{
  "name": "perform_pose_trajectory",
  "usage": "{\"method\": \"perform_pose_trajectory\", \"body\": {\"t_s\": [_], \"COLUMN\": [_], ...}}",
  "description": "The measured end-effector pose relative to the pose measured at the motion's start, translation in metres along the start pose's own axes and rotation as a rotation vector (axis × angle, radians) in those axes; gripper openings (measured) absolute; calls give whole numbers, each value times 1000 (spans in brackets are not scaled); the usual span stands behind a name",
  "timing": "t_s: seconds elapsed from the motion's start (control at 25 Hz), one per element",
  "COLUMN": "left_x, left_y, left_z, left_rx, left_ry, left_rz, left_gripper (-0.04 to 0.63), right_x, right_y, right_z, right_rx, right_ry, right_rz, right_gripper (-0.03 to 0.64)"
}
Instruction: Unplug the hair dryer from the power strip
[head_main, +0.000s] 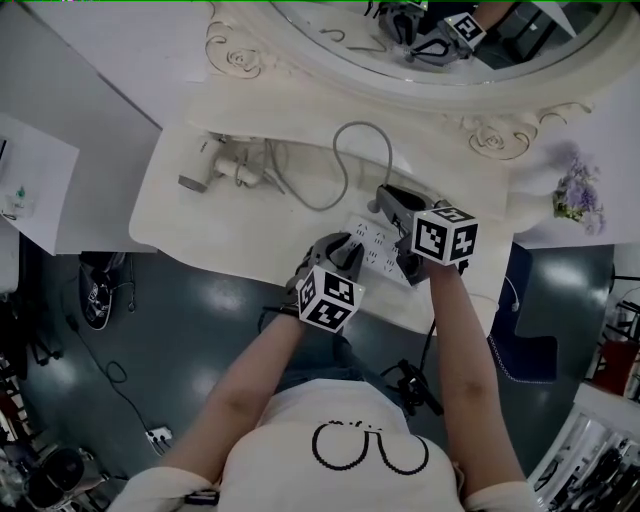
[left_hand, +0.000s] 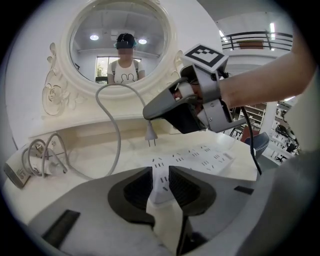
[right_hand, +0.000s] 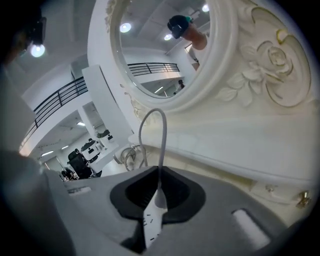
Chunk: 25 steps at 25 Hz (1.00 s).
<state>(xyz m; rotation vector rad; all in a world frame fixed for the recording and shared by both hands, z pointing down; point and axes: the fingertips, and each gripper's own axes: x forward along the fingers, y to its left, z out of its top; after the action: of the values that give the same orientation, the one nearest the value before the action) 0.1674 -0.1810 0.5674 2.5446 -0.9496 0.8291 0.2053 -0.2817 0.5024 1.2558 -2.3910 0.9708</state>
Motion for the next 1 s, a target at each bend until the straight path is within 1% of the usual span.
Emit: {"method": "perform_pose_trajectory", "body": {"t_s": [0.12,0.24,0.44,0.48,0.52,0.6,0.68,0.76,0.8,1.0], "left_x": [0,0,0,0,0,0,0,-1,-1,-1], "left_y": [1,1,1,1,1,1,1,2,3,0], "left_z": [-1,0,0,0,0,0,0,0,0,-1], "left_rx": [-1,-3,-7,-6,-5,-3,-3,-5,-6,-2], "left_ry": [-4,-7,-10,-11,-13,-14,-13,-12,-11,2], "left_rz": [-1,-2,-4,-3,-3,-4,-7,-7,-7,-15], "left_gripper": [100,100,100,100,100,100,100,100,100,100], "right_x": [15,23,28,28,28,27,21,15,12,-5], "right_y": [-12,-23,-34,-36,-36,-32,-29,-30,-29,-15], "right_z": [-8,-19,-25,-26,-27,-26,-20,-14,-13,-11], "right_rx": [41,57,69,75,87,125,138,120,113,114], "right_ry": [50,101,119,119,115,104,82,56,50,28], "right_rz": [-26,-70,-117,-122,-118,-92,-87,-109,-114,-95], "right_gripper": [23,25,26,37,67,230,328,413,425,425]}}
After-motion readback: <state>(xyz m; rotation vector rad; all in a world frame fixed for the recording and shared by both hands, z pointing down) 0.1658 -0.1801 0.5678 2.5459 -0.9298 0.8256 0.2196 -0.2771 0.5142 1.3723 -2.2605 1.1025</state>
